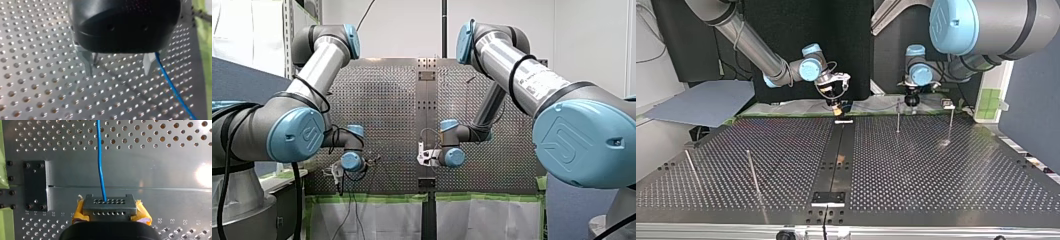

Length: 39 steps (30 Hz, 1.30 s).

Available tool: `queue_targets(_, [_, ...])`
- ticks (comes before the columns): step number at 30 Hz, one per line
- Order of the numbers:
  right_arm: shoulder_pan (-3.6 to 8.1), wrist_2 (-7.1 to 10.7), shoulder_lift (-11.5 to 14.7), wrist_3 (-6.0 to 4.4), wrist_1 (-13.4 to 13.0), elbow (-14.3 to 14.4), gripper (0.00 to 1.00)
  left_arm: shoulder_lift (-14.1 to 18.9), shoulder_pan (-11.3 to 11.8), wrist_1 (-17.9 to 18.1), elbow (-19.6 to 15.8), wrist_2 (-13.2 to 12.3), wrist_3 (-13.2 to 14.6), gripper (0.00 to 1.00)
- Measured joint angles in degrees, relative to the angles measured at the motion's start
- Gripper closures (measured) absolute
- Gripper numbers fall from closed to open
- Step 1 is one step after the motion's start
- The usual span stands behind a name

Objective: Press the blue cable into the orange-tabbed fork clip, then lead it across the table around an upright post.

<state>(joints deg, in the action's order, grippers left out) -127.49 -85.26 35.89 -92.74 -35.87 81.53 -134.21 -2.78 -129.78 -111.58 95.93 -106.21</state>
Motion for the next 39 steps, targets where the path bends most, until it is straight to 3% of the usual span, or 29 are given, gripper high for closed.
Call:
queue_targets(15, [-0.06, 0.07, 0.0, 0.0, 0.1, 0.0, 1.0, 0.1, 0.1, 1.0, -4.3, -2.8, -0.2, 0.0])
queue_targets(29, [-0.01, 0.03, 0.0, 0.27, 0.4, 0.0, 1.0, 0.8, 0.3, 7.8, -10.6, -4.7, 0.0, 0.0])
queue_targets(39, [0.0, 0.0, 0.0, 0.46, 0.6, 0.0, 1.0, 4.6, -0.1, 11.3, -14.7, -4.9, 0.2, 0.0])
